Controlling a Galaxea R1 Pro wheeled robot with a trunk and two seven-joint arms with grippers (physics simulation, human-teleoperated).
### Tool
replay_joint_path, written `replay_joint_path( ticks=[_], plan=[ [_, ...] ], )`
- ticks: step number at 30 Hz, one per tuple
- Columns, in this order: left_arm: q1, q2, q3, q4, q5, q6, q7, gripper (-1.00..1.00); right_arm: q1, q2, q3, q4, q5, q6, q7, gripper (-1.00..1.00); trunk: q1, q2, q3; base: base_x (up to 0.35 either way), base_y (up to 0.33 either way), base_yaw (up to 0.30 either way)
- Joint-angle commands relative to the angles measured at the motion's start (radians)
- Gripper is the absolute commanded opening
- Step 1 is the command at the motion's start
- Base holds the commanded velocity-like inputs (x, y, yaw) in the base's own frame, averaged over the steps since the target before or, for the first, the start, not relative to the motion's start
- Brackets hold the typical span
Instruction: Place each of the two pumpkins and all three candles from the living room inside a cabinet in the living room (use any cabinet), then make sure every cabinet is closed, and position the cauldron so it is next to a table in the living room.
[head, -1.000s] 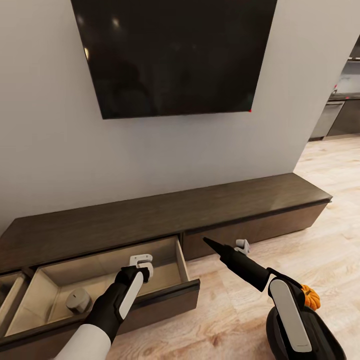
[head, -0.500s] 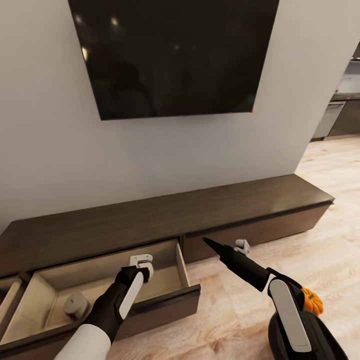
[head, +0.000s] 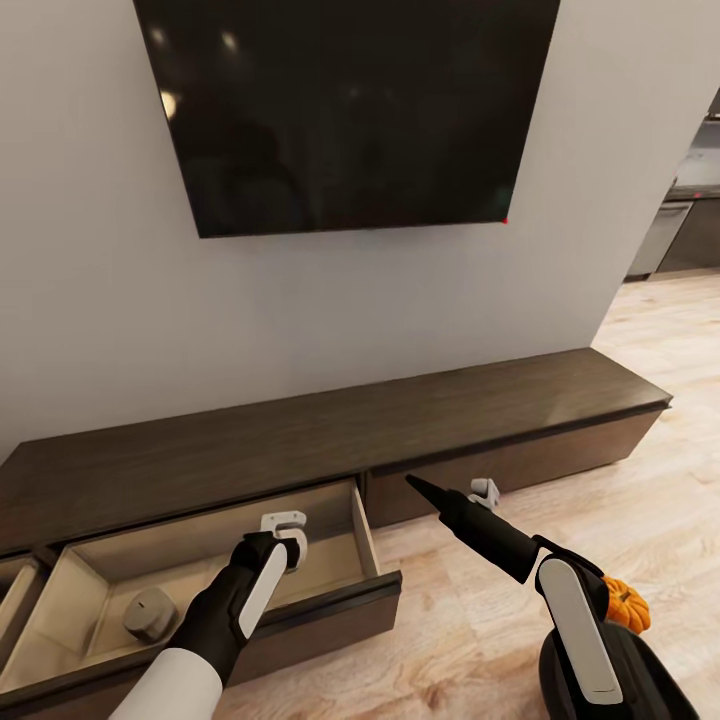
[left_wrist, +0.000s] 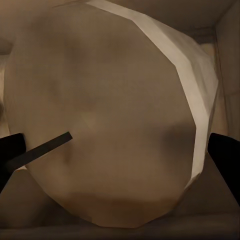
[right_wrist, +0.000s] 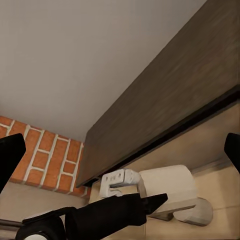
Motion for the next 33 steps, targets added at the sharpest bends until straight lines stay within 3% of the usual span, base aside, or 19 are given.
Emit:
replay_joint_path(
  ticks=[1,11,33],
  plan=[
    [-0.001,0.000,-0.002,-0.002,0.010,0.002,0.007,-1.00,-0.001,0.001,-0.003,0.000,0.002,0.007,0.005,1.00,0.004,-0.008,-0.004,0.000,0.000,0.000],
    [-0.001,-0.001,0.000,-0.005,0.010,0.028,0.007,-1.00,-0.001,0.002,-0.001,0.001,0.002,0.007,0.005,1.00,0.042,-0.078,-0.035,0.000,0.000,0.000],
    [-0.001,0.000,0.005,-0.056,0.012,0.043,0.007,-1.00,-0.001,0.003,-0.001,0.001,0.002,0.005,0.005,1.00,0.046,-0.085,-0.039,0.000,0.000,0.000]
  ],
)
